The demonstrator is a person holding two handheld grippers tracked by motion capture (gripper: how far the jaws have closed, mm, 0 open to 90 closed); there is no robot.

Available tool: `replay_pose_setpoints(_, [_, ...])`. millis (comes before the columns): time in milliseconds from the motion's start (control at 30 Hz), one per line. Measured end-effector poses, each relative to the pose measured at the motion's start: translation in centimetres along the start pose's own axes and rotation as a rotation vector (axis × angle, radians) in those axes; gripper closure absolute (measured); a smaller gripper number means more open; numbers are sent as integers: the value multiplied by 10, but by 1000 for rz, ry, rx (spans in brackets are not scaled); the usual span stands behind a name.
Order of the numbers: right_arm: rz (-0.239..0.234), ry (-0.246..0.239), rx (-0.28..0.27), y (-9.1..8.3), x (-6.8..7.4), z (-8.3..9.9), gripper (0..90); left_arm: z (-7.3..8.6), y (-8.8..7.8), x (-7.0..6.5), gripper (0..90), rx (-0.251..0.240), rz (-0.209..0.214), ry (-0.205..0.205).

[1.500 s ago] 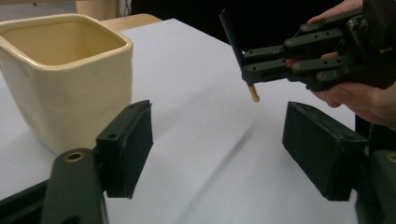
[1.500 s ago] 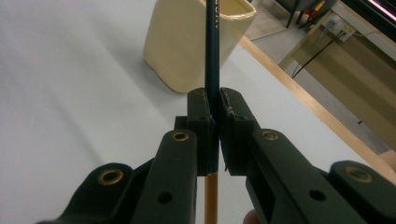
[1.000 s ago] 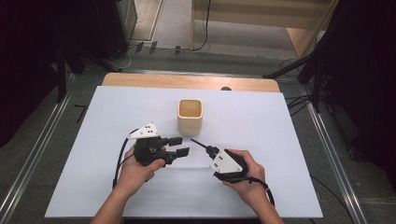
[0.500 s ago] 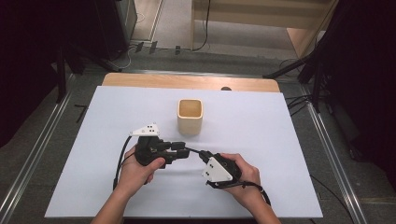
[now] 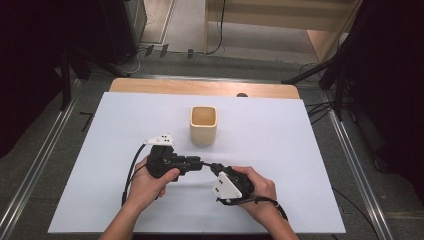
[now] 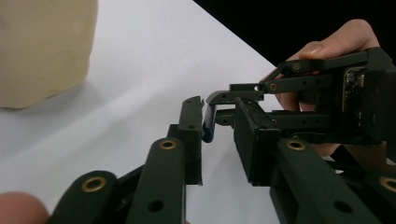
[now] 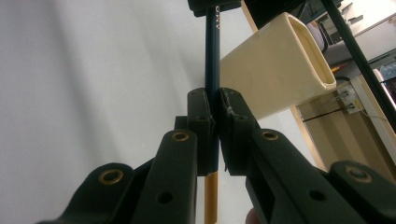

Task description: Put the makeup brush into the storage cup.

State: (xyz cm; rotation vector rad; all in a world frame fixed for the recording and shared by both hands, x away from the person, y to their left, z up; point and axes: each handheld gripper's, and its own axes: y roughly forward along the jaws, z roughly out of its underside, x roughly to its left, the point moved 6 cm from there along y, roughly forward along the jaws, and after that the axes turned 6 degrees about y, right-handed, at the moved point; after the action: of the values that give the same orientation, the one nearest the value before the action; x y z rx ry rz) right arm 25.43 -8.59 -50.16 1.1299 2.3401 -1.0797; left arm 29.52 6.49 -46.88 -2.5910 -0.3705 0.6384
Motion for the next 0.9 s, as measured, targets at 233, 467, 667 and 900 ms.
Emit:
replay_pose_setpoints(233, [-1,-15,-10,1,0,0,849,1,0,1,862,11,-10,4])
replay_pose_setpoints(467, [-4,86,-35,3,-2,1,664,0,-2,1,864,-10,-21,22])
replay_pose_setpoints(667, [-54,275,-91,1,-9,0,497,-2,-5,2,864,-41,-63,45])
replay_pose_setpoints(900, [-93,505,-133,-6,-15,-3,358,-5,-12,5,864,-103,-109,59])
